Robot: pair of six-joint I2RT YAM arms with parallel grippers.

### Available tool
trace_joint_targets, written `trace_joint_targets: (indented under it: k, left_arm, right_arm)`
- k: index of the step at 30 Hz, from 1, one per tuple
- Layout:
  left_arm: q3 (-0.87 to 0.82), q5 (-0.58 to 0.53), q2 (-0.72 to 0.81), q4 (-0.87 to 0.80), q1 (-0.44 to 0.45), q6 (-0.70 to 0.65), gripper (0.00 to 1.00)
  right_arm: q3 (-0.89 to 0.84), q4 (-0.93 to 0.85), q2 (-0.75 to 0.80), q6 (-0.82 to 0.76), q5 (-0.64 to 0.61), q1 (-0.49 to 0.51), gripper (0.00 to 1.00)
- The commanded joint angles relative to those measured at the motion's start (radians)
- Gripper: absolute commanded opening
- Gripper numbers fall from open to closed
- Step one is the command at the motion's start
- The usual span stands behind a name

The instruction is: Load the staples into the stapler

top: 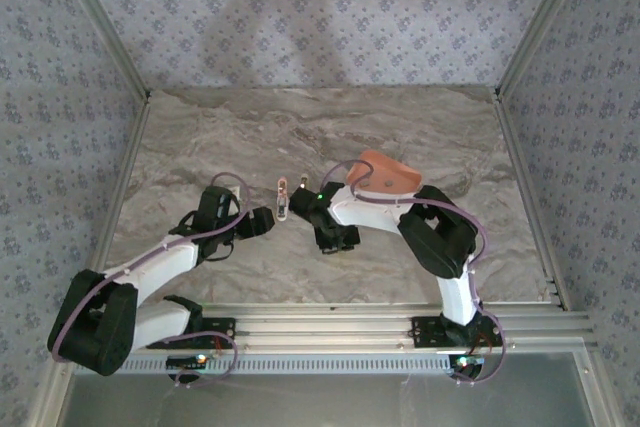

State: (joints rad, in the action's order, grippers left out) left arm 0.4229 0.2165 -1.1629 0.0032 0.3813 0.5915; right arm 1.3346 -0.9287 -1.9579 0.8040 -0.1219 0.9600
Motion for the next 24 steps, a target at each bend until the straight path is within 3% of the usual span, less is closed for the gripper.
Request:
trace_joint_targets:
  k: [1,9,24]
  left_arm:
    - [0.016,-0.011,-0.014,-0.005,-0.003,-0.016,0.85]
    - [0.017,-0.009,-0.017,-0.009,-0.003,-0.019,0.85]
    - [0.013,-0.012,-0.018,-0.010,-0.003,-0.021,0.85]
  right_arm:
    - [0.026,-0.055,-0.030,-0.002,0.002,-0.002,0.20]
    - [0.064,-0.087,-0.013,-0.012,-0.010,-0.008,0.31]
    - [0.064,-0.047,-0.007,-0.022,0.094,-0.060,0.32]
